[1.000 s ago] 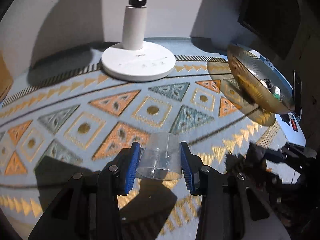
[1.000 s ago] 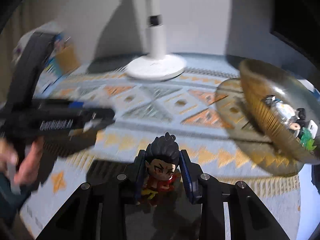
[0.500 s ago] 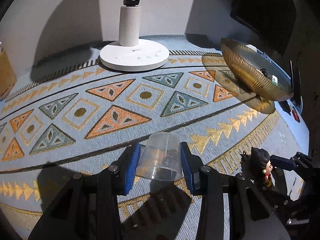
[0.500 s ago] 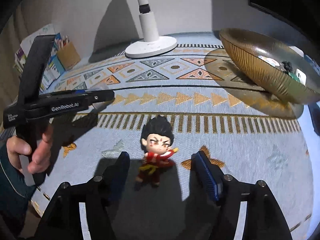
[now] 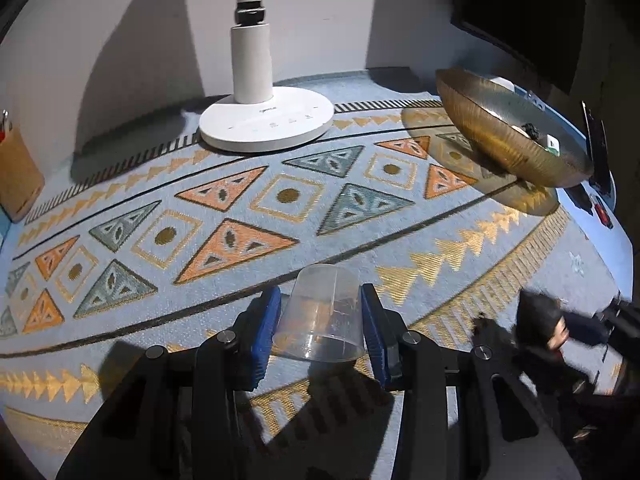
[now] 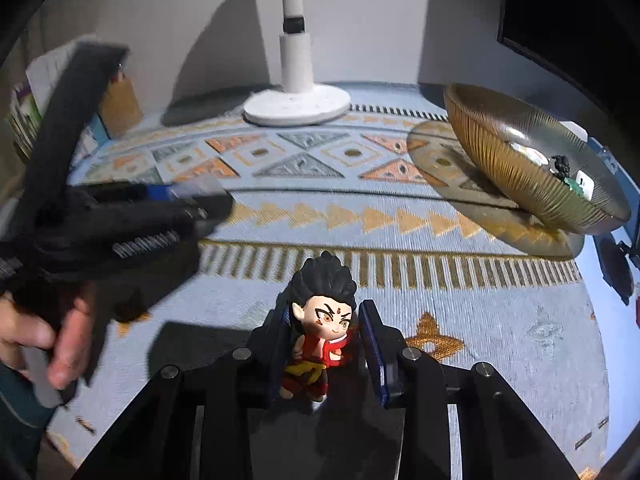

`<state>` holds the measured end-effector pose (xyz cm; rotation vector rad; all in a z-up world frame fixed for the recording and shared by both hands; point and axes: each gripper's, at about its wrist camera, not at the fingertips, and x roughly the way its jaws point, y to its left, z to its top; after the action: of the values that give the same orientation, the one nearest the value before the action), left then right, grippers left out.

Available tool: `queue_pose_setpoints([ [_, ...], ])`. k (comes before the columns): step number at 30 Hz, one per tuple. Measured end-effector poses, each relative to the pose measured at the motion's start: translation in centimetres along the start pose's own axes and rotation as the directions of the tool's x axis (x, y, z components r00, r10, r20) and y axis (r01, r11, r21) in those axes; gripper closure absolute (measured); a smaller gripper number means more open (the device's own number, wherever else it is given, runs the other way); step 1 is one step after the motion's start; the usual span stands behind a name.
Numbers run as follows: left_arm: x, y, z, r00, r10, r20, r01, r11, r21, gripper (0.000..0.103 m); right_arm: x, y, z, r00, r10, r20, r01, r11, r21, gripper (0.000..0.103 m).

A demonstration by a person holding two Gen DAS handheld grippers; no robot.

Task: Organize rigid objects
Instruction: 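Carry the clear cup and red figurine over the amber bowl, then open both tools to drop the cup and figurine into the bowl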

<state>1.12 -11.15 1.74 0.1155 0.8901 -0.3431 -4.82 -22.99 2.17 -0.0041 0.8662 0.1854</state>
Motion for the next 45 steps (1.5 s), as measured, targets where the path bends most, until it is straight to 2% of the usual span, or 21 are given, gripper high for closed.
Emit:
queue_pose_setpoints([
  [3, -1.6, -1.0, 1.3, 0.999, -0.025, 0.029, 0.024, 1.000, 0.018, 0.066, -2.4, -1.7, 1.6, 0.998, -0.007, 0.058, 0.006, 1.000, 0.020, 0.070],
  [6, -4.4, -2.2, 4.2, 0.991, -0.075, 0.110, 0.073, 0.997, 0.025, 0.066, -5.4, -4.4, 4.0, 0.990, -0.040, 0.132, 0.033, 0.998, 0.050, 0.070],
  [9, -7.5, -4.2, 8.0, 0.959, -0.214, 0.188, 0.205, 0.976, 0.067, 0.066, -8.0, -8.0, 7.3, 0.987, -0.065, 0.150, 0.052, 0.995, 0.086, 0.070],
  [12, -9.8, -7.3, 12.5, 0.924, -0.289, 0.249, 0.263, 0.955, 0.136, 0.066, -11.0, -11.9, 10.0, 0.964, -0.142, 0.223, 0.109, 0.982, 0.154, 0.070],
  [14, -10.2, -9.0, 15.1, 0.903, -0.336, 0.269, 0.302, 0.940, 0.161, 0.066, -12.9, -14.5, 11.4, 0.931, -0.250, 0.266, 0.196, 0.957, 0.215, 0.070],
  [16, -9.7, -10.6, 16.9, 0.898, -0.336, 0.285, 0.294, 0.938, 0.181, 0.066, -13.8, -16.6, 12.1, 0.910, -0.310, 0.275, 0.239, 0.934, 0.265, 0.070],
  [20, -5.8, -13.5, 20.0, 0.907, -0.330, 0.262, 0.296, 0.942, 0.159, 0.066, -13.5, -20.7, 13.1, 0.873, -0.407, 0.270, 0.300, 0.883, 0.362, 0.070],
  [22, -3.7, -14.5, 20.4, 0.919, -0.316, 0.236, 0.288, 0.946, 0.147, 0.066, -12.2, -22.1, 13.4, 0.863, -0.443, 0.241, 0.333, 0.860, 0.387, 0.070],
  [23, -1.9, -15.1, 20.6, 0.928, -0.311, 0.205, 0.286, 0.948, 0.141, 0.066, -10.9, -22.8, 13.3, 0.865, -0.458, 0.207, 0.352, 0.845, 0.402, 0.070],
  [26, 2.0, -16.3, 20.2, 0.948, -0.288, 0.137, 0.271, 0.954, 0.129, 0.066, -7.3, -25.2, 12.9, 0.897, -0.423, 0.131, 0.331, 0.836, 0.438, 0.070],
  [28, 3.9, -16.4, 19.9, 0.954, -0.284, 0.100, 0.272, 0.955, 0.119, 0.066, -5.3, -26.2, 12.5, 0.909, -0.408, 0.088, 0.330, 0.831, 0.447, 0.070],
  [31, 6.2, -16.7, 19.5, 0.958, -0.281, 0.062, 0.273, 0.956, 0.106, 0.066, -2.9, -27.1, 11.8, 0.916, -0.401, 0.033, 0.345, 0.825, 0.448, 0.070],
  [36, 8.6, -16.8, 19.1, 0.959, -0.282, 0.010, 0.280, 0.955, 0.092, 0.066, -0.3, -27.9, 11.2, 0.933, -0.360, -0.010, 0.324, 0.827, 0.460, 0.070],
  [42, 10.0, -17.1, 18.7, 0.956, -0.292, -0.025, 0.293, 0.952, 0.085, 0.065, 1.4, -28.4, 10.7, 0.932, -0.358, -0.057, 0.342, 0.815, 0.468, 0.070],
  [45, 9.9, -17.1, 18.8, 0.955, -0.295, -0.032, 0.297, 0.952, 0.075, 0.052, 1.8, -29.2, 10.6, 0.930, -0.360, -0.074, 0.349, 0.803, 0.483, 0.067],
])
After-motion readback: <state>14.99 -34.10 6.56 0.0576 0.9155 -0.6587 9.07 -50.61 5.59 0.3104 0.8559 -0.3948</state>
